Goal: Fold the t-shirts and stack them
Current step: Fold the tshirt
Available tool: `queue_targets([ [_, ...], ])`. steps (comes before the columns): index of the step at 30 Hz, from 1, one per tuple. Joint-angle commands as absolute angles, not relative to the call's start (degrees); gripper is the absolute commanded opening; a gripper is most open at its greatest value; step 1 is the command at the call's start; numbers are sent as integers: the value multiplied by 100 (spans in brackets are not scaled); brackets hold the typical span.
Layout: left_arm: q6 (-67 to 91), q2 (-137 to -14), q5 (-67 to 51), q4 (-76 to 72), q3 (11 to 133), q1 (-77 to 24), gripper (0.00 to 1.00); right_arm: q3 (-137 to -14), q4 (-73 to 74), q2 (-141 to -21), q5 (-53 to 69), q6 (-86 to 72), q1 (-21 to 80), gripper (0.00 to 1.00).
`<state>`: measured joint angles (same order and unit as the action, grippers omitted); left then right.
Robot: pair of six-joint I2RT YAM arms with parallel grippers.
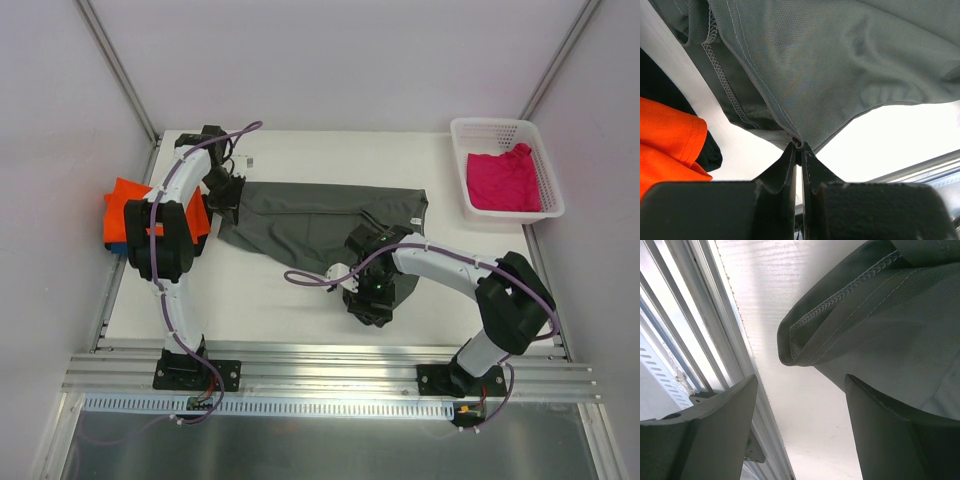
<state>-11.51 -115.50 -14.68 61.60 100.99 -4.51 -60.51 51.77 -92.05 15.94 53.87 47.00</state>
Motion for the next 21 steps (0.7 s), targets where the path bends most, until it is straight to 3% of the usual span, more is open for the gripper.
queue_targets([
  [1,-1195,-11355,-1521,6346,10283,-439,0,-6152,5151,-9167,1740,5467,4737,74],
  [15,-1195,-11399,-1538,6346,10239,-422,0,-6530,4851,-10054,1943,5177,5115,70],
  [21,-1204,-11417,-1547,6346,10283,-404,0,-6416,4895,-10011,1890,5203,5124,58],
])
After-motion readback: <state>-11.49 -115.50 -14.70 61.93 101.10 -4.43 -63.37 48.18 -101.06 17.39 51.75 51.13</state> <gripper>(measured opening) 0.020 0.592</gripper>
